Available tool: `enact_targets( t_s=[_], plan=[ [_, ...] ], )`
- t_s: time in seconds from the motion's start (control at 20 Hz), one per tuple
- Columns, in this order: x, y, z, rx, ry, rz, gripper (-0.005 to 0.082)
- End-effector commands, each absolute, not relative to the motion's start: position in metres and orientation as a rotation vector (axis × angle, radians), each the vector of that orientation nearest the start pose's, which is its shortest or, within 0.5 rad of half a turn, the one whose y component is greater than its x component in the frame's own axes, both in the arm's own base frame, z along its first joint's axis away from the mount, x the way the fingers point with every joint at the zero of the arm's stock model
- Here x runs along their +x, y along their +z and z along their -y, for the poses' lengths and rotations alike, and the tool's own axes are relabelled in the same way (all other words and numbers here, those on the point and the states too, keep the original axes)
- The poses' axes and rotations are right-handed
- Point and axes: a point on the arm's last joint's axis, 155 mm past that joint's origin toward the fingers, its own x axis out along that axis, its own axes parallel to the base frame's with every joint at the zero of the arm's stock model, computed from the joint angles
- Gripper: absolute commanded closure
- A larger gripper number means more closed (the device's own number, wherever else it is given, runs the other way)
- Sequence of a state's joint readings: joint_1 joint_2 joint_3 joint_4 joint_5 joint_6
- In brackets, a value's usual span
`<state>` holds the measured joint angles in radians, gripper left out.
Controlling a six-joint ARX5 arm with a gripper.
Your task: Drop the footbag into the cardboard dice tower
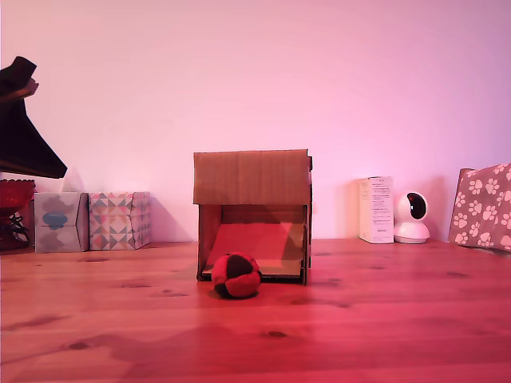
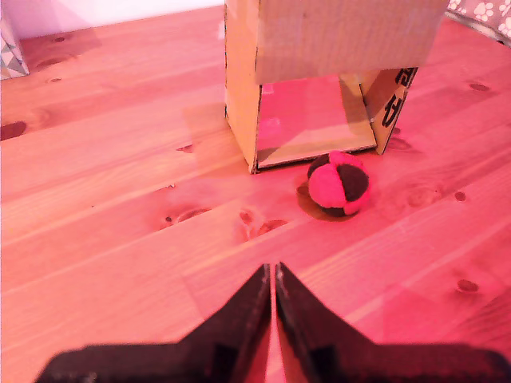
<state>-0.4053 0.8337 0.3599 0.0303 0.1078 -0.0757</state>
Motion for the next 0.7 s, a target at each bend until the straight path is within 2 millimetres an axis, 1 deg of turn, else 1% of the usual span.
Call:
enact_targets(
  t_s=[0.0, 0.35, 0.4, 0.5, 0.6, 0.65],
  plan=[
    [0.28, 0.129, 0.144, -0.01, -0.495, -0.466, 0.0793],
    [0.28, 0.13, 0.144, -0.011, -0.496, -0.461, 0.0793],
    [0.28, 0.133, 0.146, -0.016, -0.507, -0.448, 0.0793],
    [0.28, 0.146, 0.157, -0.034, -0.565, -0.401, 0.0793],
    [0.278, 0.16, 0.167, -0.115, -0.609, -0.38, 0.0793],
    [0.277, 0.165, 0.172, -0.123, -0.632, -0.368, 0.0793]
  ],
)
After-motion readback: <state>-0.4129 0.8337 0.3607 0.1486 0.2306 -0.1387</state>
